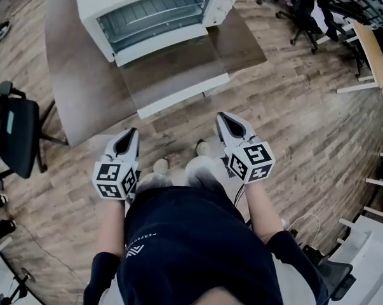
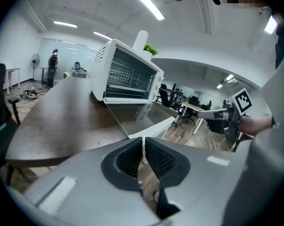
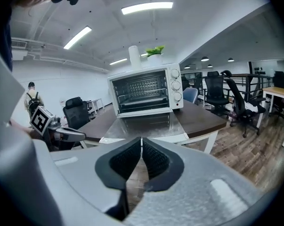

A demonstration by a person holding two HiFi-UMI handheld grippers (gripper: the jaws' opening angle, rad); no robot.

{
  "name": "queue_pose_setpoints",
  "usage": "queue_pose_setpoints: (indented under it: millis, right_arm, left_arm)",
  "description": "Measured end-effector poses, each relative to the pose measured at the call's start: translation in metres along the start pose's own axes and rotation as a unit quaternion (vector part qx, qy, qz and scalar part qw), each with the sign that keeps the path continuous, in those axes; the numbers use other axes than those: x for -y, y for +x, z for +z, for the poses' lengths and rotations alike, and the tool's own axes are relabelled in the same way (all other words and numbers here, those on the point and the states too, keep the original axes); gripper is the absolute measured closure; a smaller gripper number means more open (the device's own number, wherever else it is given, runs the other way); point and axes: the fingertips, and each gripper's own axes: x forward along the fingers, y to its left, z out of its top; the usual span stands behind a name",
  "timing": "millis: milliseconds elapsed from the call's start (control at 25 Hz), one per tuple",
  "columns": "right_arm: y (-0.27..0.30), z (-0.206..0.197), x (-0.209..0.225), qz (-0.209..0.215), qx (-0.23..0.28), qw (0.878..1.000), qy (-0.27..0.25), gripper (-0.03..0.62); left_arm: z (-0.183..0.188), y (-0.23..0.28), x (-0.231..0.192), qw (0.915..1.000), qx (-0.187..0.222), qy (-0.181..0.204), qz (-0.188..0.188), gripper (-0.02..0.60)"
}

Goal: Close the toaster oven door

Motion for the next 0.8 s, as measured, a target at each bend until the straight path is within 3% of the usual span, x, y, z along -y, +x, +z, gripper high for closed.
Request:
queue_pose_setpoints:
  millis: [320,800]
  right_arm:
    - [0.019,0.002,0.049,0.088,-0.034,0.995,-0.043,0.548]
    - [0.041,-0.016,0.093,0.194,-0.085,0.974,-0.084,0.464]
  left_arm:
    - [-0.006,0.019,0.024,0.9934,0.027,-0.057,0.096,0.518]
    - [-0.020,0.034,0.055,0.9754,0.042,-0.098,0.193,0.450]
